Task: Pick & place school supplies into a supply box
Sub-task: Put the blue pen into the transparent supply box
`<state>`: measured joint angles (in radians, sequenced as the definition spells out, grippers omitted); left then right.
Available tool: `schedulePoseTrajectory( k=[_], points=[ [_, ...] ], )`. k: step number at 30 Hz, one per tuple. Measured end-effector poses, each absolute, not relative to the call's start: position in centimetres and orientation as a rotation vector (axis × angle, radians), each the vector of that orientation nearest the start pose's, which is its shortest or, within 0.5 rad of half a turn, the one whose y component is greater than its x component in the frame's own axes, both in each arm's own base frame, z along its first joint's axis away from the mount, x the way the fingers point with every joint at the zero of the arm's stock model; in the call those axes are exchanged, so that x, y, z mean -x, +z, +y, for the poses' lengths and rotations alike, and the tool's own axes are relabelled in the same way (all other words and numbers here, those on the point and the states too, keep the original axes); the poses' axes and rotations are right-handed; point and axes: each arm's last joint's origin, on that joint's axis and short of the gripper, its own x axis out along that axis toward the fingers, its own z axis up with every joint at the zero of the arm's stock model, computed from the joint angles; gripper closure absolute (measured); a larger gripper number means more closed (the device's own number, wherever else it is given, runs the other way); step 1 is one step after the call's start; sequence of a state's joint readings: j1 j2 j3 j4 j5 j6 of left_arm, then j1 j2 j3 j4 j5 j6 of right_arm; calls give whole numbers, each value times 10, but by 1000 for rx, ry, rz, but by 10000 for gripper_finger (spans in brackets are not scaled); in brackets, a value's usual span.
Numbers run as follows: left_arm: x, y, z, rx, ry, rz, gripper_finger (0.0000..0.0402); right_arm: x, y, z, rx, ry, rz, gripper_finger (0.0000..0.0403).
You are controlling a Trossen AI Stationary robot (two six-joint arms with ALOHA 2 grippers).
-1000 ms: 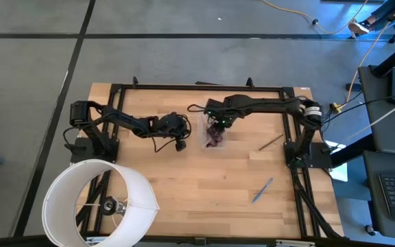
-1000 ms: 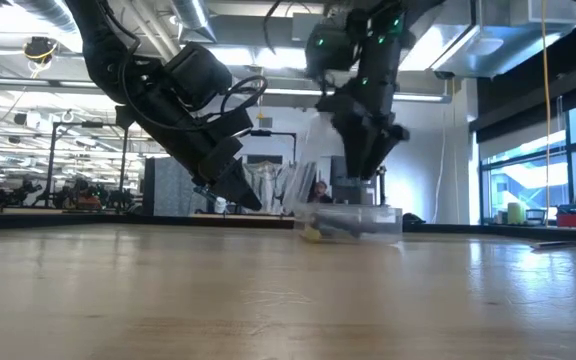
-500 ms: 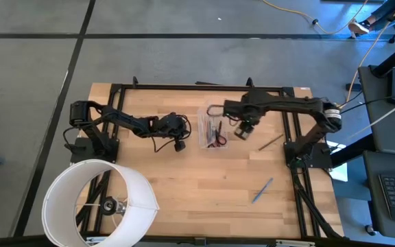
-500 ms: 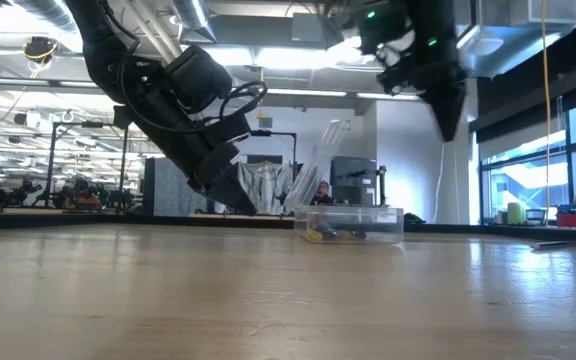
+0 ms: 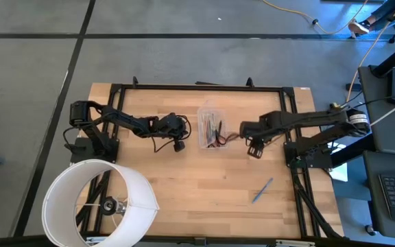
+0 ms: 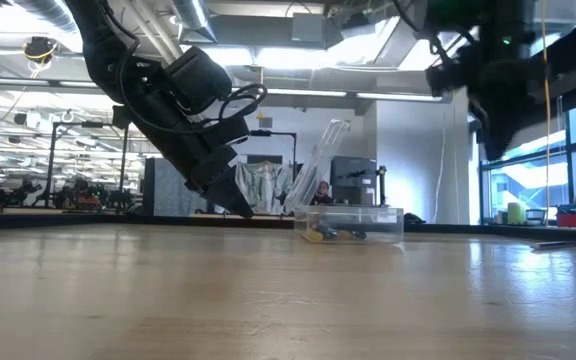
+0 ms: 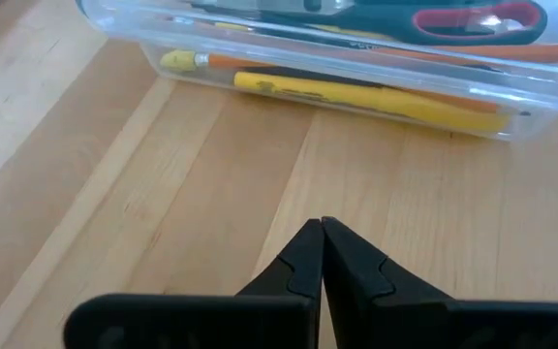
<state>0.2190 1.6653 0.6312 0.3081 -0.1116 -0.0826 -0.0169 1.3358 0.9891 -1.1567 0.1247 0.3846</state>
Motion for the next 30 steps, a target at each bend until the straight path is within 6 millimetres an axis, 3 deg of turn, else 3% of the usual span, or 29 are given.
schedulePoseTrajectory(
  k=[9,21,30],
  points=[
    [-286,122,67,117,345,713,400,-212,207,28,-54,-185,1587,237],
    [-286,122,67,118,345,713,399,-220,197,109,110,136,1411,250],
    [-287,123,67,118,344,705,396,-204,181,155,222,314,1441,264]
  ],
)
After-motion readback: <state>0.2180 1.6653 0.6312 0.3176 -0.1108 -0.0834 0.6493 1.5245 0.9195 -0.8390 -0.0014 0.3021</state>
